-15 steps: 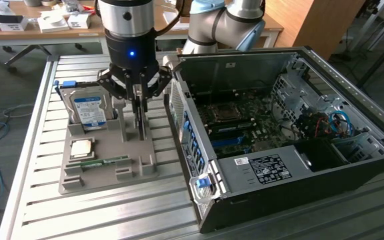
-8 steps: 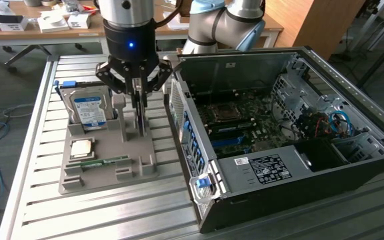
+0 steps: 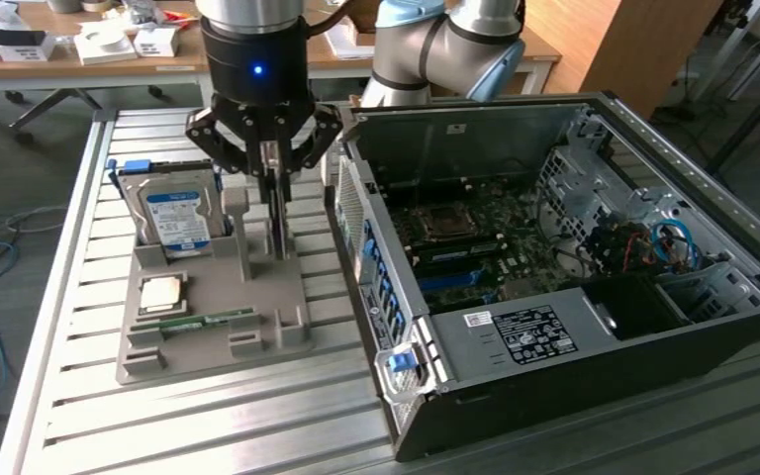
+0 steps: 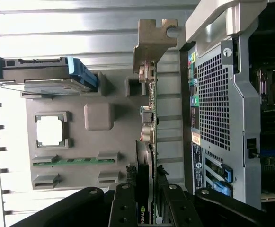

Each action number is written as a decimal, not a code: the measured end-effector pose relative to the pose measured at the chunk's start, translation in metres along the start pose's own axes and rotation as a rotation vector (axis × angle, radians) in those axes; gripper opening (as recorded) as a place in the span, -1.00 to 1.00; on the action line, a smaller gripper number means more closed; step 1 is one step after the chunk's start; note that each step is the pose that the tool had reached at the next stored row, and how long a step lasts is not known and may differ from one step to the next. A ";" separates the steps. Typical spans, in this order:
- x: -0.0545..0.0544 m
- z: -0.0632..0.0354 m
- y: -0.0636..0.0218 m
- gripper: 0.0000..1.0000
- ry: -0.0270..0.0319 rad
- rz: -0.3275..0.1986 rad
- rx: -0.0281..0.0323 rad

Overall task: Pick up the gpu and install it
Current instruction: 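Pick up the gpu and move the gpu toward the slot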

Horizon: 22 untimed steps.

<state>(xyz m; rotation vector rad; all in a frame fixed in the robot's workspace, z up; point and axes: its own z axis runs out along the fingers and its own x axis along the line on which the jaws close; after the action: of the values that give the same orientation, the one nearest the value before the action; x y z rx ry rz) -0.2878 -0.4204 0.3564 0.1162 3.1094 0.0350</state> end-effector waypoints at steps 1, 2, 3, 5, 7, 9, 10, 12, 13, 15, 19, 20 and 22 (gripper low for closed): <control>0.000 -0.0019 0.0000 -0.47 0.0000 0.000 0.0000; 0.000 -0.0038 0.0001 -0.47 0.0000 0.000 0.0001; 0.000 -0.0056 0.0001 -0.47 0.0000 0.000 0.0000; 0.000 -0.0095 0.0002 -0.47 0.0000 0.000 0.0001; 0.000 -0.0134 0.0003 -0.47 0.0001 0.000 0.0001; -0.001 -0.0171 0.0004 -0.47 0.0000 0.000 0.0001; -0.001 -0.0190 0.0004 -0.47 0.0000 0.000 0.0001; -0.001 -0.0226 0.0005 -0.47 0.0000 0.000 0.0000; -0.001 -0.0244 0.0006 -0.47 0.0000 0.000 0.0001; -0.001 -0.0283 0.0007 -0.47 0.0000 0.000 0.0001; -0.001 -0.0354 0.0008 -0.47 0.0000 0.000 0.0001; -0.001 -0.0372 0.0009 -0.47 0.0000 0.000 0.0001; -0.001 -0.0409 0.0009 -0.47 0.0000 0.000 0.0000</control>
<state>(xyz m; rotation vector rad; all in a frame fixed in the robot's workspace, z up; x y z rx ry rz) -0.2878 -0.4204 0.3973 0.1161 3.1094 0.0349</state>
